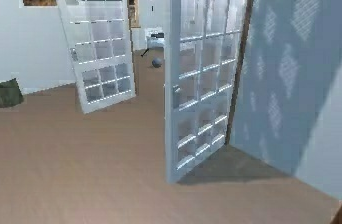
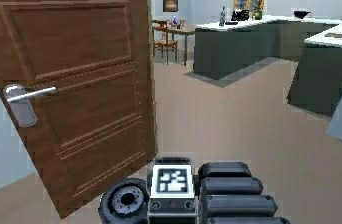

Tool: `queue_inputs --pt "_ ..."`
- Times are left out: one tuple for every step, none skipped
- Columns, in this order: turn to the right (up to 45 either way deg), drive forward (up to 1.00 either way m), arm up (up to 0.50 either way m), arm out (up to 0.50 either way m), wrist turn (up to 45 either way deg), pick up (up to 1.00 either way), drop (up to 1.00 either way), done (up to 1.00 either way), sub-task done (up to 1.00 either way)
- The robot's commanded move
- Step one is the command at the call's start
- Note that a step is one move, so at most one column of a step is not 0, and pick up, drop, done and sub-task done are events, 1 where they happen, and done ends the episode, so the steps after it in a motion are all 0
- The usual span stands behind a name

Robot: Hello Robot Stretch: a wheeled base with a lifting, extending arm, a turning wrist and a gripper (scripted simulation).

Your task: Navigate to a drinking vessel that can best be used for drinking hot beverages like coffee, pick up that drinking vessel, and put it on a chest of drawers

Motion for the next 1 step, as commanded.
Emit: queue_inputs --pt "-27.0 0.00 0.00 0.00 0.0 0.00 0.00 0.00 0.00"
